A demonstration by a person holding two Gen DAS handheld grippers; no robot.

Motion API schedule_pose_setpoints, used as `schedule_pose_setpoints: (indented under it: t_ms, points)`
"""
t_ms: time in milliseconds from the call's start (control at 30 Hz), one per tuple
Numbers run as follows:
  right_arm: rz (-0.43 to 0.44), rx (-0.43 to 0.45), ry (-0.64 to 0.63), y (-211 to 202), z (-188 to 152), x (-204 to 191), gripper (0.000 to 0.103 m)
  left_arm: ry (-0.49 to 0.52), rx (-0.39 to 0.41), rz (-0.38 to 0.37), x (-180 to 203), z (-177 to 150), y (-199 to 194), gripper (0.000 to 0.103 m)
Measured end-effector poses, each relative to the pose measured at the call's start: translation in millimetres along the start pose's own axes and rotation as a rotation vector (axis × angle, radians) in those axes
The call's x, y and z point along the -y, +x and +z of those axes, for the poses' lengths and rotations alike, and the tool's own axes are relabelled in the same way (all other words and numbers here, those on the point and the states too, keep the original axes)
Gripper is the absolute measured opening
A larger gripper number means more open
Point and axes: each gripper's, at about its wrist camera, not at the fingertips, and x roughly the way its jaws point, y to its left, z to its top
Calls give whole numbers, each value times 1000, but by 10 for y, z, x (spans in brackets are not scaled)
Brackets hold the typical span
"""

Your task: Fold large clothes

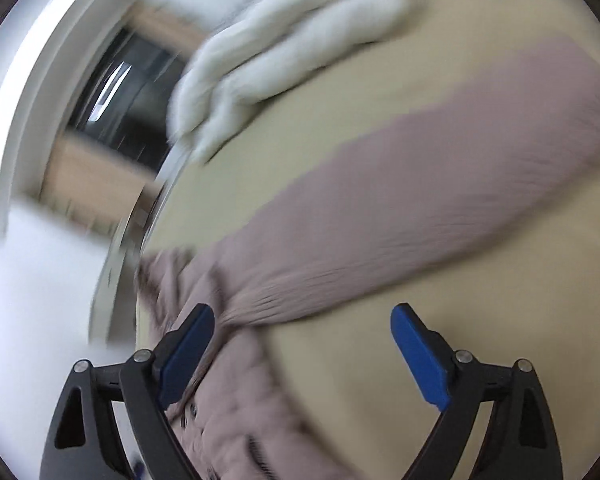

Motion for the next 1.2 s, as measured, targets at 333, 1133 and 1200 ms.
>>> schedule_pose_setpoints:
  t_ms: [333,1133,1200]
  points:
    - [-28,231,417,-626,733,1567,79,-168,-205,-73,-238,-949,-546,63]
    - [5,38,-1069,91,-1827,-2043,17,-273,-271,-634,1031,-58,-767,92]
    - [2,15,-1129,113,-2139,-2056,17,-293,-287,-673,1070,37,-741,93]
